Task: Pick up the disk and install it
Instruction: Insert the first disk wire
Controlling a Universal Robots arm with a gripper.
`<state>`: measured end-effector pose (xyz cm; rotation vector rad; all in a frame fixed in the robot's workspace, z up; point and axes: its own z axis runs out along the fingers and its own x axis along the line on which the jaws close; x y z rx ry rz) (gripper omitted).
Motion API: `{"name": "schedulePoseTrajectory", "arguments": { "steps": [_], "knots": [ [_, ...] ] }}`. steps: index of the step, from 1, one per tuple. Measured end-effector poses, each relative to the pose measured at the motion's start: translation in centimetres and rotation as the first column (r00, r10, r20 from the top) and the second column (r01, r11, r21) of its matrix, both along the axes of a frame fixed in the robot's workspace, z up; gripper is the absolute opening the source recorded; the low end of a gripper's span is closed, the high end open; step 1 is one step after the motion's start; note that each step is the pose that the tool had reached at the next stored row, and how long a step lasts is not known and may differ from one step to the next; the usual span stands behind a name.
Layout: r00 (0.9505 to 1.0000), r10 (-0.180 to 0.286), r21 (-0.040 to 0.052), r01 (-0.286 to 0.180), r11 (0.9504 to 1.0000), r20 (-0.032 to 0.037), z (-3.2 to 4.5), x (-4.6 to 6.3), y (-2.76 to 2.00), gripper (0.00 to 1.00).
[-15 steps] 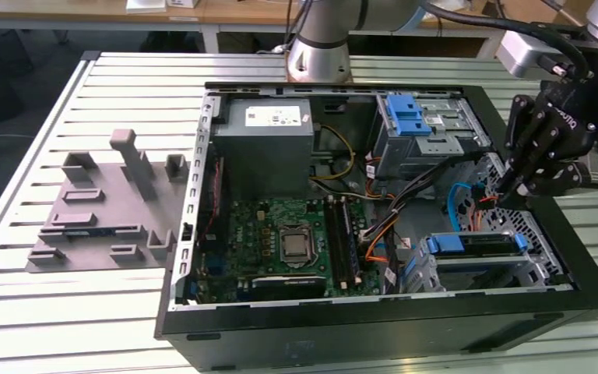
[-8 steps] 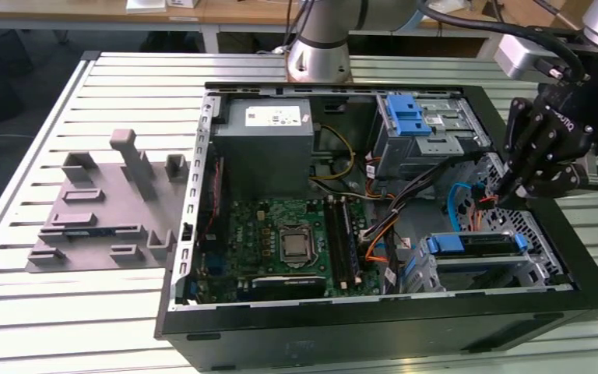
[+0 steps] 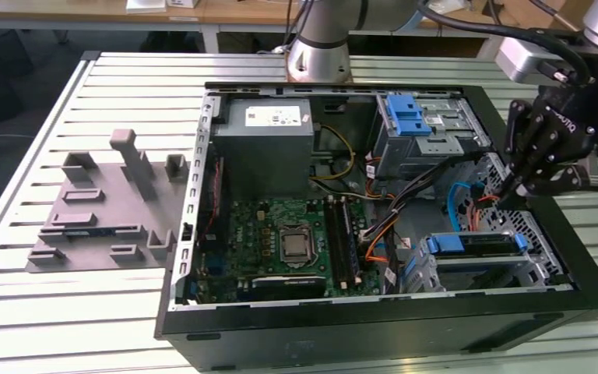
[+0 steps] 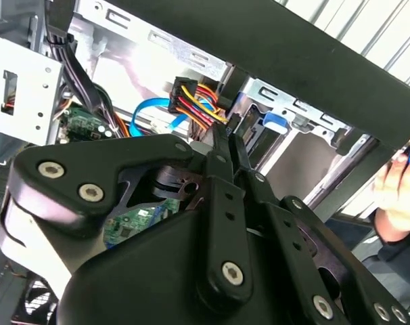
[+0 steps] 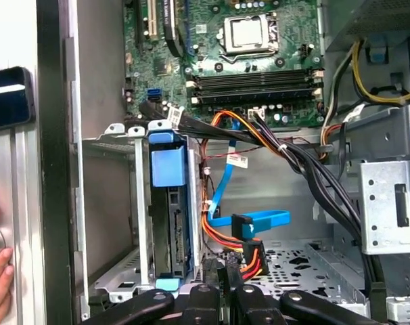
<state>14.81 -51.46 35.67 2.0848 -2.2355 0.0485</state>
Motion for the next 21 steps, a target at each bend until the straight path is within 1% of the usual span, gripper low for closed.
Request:
{"name": "schedulePoseTrajectory", "arguments": {
  "steps": [3,6,9,10,11,13,16,17,21],
  "knots": [
    [0.9998,0.021,0.0001,-0.021,0.9998,0.0002,0.0,-0.02,-0.06,0.16],
    [0.9998,0.021,-0.0002,-0.021,0.9998,-0.0003,-0.01,0.0,-0.07,0.16],
    [0.9998,0.021,-0.0012,-0.021,0.9998,-0.0031,-0.02,0.12,-0.04,0.17],
    [0.9998,0.021,-0.0019,-0.021,0.9998,-0.0032,-0.02,0.13,-0.05,0.24],
    [0.9998,0.021,-0.003,-0.021,0.9998,-0.0033,-0.04,0.17,-0.03,0.24],
    [0.9998,0.021,-0.009,-0.021,0.9997,-0.0035,-0.02,0.26,0.03,0.24],
    [0.9998,0.02,-0.0227,-0.02,0.9995,-0.0038,-0.07,0.27,0.08,0.24],
    [0.9998,0.02,-0.0253,-0.02,0.9995,-0.0038,-0.12,0.28,0.09,0.24],
    [0.9998,0.02,-0.0264,-0.02,0.9994,-0.0039,-0.25,0.29,0.1,0.22]
  ]
}}
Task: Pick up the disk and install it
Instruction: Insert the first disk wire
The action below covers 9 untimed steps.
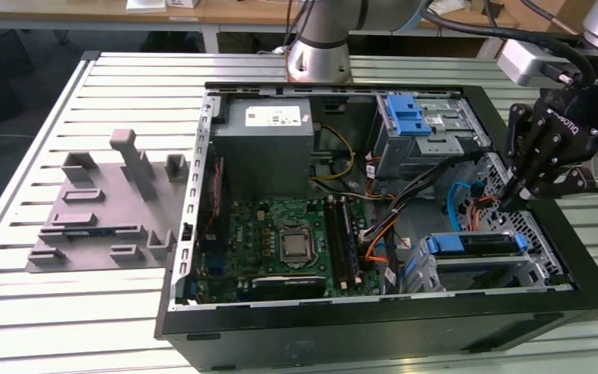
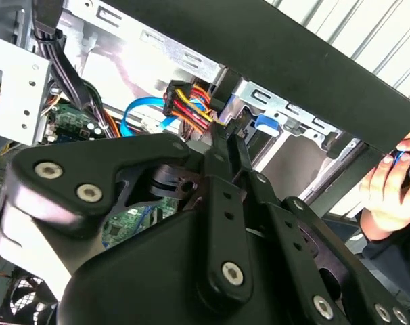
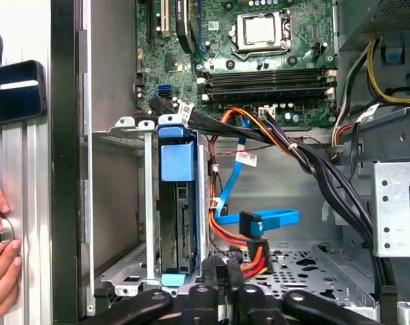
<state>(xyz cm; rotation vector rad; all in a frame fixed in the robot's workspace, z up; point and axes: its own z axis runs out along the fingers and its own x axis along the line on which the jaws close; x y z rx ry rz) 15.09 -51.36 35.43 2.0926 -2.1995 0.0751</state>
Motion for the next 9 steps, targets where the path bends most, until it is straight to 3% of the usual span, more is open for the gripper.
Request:
{"name": "schedulePoseTrajectory", "arguments": {
  "steps": [1,5,9],
  "knots": [
    [1.0,0.001,-0.0002,-0.001,1.0,-0.0001,-0.01,0.0,0.0,0.16],
    [0.9995,0.03,-0.0009,-0.03,0.9995,0.001,-0.04,-0.02,0.0,0.16],
    [0.9993,0.036,-0.0016,-0.036,0.9993,0.0121,-0.03,-0.7,-0.12,0.16]
  ]
}}
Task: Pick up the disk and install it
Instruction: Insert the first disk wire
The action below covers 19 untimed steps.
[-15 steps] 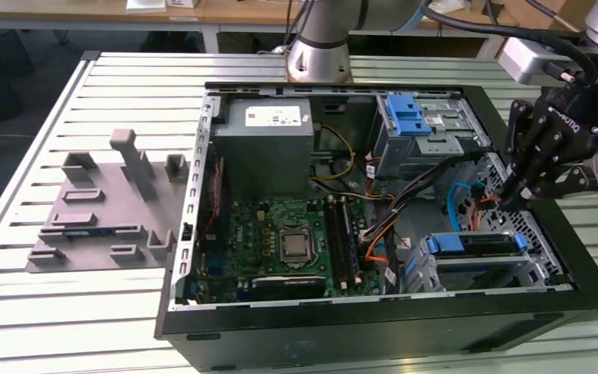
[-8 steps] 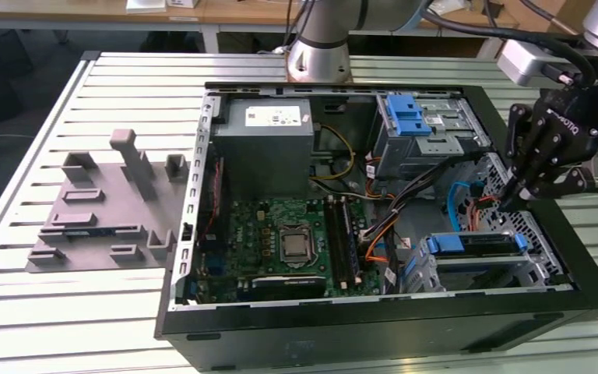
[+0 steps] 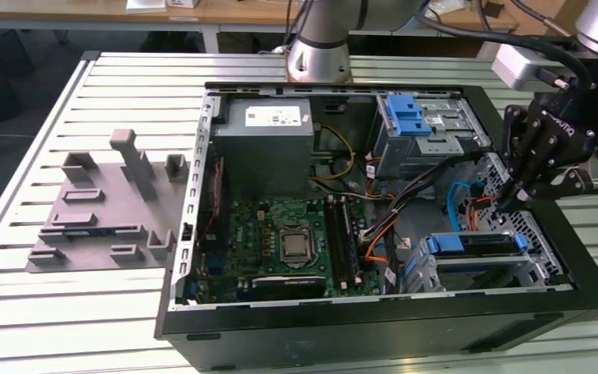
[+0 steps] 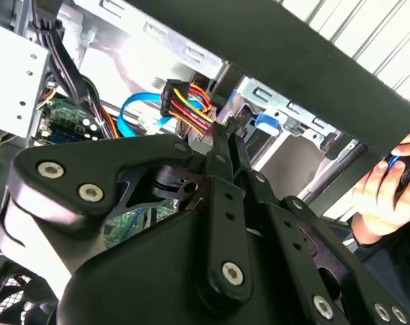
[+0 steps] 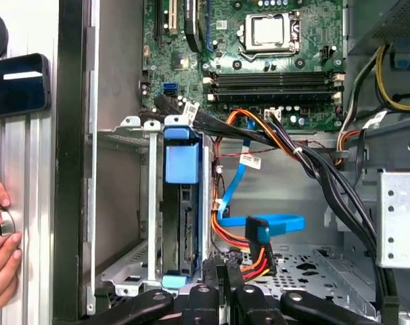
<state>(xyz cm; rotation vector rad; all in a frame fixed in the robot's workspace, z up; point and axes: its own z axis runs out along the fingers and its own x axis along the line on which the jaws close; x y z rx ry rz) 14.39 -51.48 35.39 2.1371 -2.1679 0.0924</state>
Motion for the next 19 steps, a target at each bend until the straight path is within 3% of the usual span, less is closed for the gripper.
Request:
{"name": "schedulePoseTrajectory", "arguments": {
  "steps": [6,17,19],
  "knots": [
    [0.9999,0.0,0.0005,0.0,1.0,0.014,-0.07,-0.4,-0.35,0.16],
    [0.9998,0.0,0.0047,0.0,1.0,0.0187,-0.45,-1.1,-1.54,0.16],
    [0.9998,0.0,0.0054,-0.001,1.0,0.0189,-0.53,-1.1,-1.57,0.16]
  ]
}}
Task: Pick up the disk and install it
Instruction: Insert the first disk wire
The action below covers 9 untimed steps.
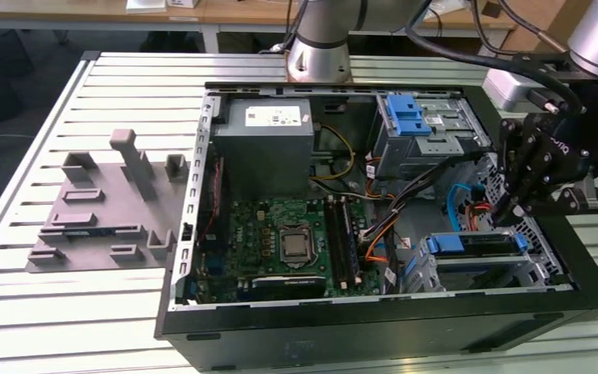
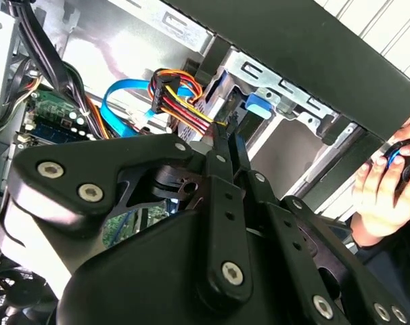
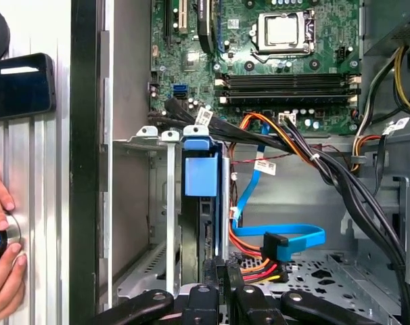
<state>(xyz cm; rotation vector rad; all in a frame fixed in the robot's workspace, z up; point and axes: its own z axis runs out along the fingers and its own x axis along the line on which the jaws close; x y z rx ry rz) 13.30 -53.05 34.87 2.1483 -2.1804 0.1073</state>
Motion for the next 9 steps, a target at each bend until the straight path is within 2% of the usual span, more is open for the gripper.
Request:
{"name": "schedulePoseTrajectory", "arguments": {
  "steps": [3,7,9],
  "knots": [
    [1.0,0.0,0.0005,0.0,1.0,0.0021,-0.12,-0.1,-0.01,0.16],
    [0.9999,0.0,0.001,0.0,1.0,0.0105,-0.42,-0.26,-0.05,0.16],
    [0.9999,0.0,0.0041,0.0,1.0,0.0142,-0.54,-0.33,-0.17,0.16]
  ]
}}
